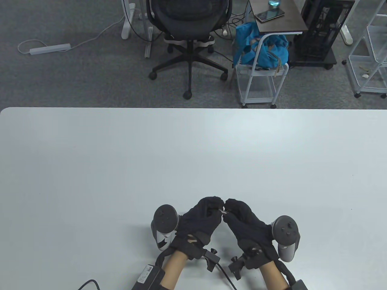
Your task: Unscrew nut from screw
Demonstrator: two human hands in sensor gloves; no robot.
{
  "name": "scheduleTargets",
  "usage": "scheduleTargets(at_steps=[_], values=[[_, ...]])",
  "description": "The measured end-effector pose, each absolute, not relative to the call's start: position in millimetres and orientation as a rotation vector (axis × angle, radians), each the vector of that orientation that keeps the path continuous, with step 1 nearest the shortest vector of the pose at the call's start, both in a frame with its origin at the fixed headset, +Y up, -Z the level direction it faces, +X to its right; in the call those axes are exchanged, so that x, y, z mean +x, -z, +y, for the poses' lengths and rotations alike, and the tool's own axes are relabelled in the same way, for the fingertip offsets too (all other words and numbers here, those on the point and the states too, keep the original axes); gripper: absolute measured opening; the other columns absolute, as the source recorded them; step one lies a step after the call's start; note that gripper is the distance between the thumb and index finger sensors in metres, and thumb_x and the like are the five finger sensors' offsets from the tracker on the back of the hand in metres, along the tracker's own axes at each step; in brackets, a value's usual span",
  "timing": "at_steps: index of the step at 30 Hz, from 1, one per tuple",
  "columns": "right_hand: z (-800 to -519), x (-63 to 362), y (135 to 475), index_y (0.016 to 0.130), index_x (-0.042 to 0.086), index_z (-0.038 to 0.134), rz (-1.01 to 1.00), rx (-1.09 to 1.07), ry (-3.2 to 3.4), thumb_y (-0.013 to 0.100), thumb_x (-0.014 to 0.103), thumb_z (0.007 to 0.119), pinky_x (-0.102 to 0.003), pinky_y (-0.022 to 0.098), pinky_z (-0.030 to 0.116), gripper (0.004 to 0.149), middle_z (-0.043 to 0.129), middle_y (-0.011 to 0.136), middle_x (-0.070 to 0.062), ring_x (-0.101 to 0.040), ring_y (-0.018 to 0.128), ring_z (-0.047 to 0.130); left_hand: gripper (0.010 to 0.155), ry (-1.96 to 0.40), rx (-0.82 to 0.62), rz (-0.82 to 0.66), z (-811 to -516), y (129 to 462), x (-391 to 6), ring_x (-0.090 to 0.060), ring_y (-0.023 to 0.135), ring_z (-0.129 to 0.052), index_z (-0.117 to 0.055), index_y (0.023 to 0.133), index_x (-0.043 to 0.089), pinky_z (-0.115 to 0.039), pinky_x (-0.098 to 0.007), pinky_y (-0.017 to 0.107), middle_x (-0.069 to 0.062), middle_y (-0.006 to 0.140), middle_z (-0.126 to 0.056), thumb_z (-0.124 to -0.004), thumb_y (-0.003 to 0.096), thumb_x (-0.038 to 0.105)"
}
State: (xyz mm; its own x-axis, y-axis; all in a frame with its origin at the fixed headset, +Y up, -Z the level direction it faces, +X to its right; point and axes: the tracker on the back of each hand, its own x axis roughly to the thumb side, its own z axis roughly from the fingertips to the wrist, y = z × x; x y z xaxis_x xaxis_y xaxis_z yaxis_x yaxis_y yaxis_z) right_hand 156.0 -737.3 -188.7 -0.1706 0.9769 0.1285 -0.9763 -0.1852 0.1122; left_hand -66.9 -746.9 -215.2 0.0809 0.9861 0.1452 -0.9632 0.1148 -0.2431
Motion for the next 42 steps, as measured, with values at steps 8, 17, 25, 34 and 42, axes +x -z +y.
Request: scheduleTargets(at_steps=[8,17,25,34,42], values=[[-745,156,190,0.093,0.003,0.076,0.126,0.124,-1.729,0.058,0.049,0.066,-0.064,0.051,0.074,0.059,0.092,0.074,-0.018,-0.041,0.057,0.094,0.046,-1.446,-0.092,-0.308,-747,215,-66,-0.023,0.053,-0.096,-0.078,0.093,0.025,-0.083,-0.054,0.050,-0.016,0.086,-0.087,-0.084,0.0486,0.037],[-736,156,190,0.096,0.003,0.070,0.035,0.161,-1.790,0.055,0.039,0.074,-0.060,0.052,0.077,0.055,0.090,0.073,-0.014,-0.035,0.056,0.094,0.047,-1.437,-0.106,-0.309,-748,215,-66,-0.023,0.053,-0.096,-0.078,0.094,0.026,-0.083,-0.054,0.050,-0.016,0.085,-0.087,-0.083,0.0490,0.037],[-735,158,189,0.096,0.004,0.071,0.007,0.165,-1.801,0.054,0.036,0.075,-0.060,0.052,0.079,0.052,0.090,0.073,-0.015,-0.034,0.056,0.095,0.048,-1.446,-0.146,-0.323,-753,216,-65,-0.024,0.054,-0.096,-0.077,0.096,0.025,-0.082,-0.055,0.051,-0.014,0.087,-0.087,-0.082,0.0504,0.039],[-735,159,189,0.096,0.006,0.070,-0.009,0.164,-1.797,0.054,0.036,0.075,-0.060,0.053,0.078,0.052,0.090,0.074,-0.015,-0.034,0.057,0.094,0.050,-1.451,-0.159,-0.331,-753,217,-64,-0.026,0.055,-0.097,-0.076,0.097,0.024,-0.082,-0.056,0.051,-0.015,0.087,-0.088,-0.083,0.0500,0.039],[-735,158,189,0.099,0.010,0.069,-0.003,0.178,-1.794,0.055,0.034,0.077,-0.061,0.056,0.075,0.051,0.085,0.081,-0.015,-0.036,0.064,0.091,0.048,-1.444,-0.156,-0.322,-751,217,-64,-0.024,0.053,-0.097,-0.078,0.095,0.024,-0.082,-0.055,0.050,-0.016,0.085,-0.088,-0.084,0.0488,0.037]])
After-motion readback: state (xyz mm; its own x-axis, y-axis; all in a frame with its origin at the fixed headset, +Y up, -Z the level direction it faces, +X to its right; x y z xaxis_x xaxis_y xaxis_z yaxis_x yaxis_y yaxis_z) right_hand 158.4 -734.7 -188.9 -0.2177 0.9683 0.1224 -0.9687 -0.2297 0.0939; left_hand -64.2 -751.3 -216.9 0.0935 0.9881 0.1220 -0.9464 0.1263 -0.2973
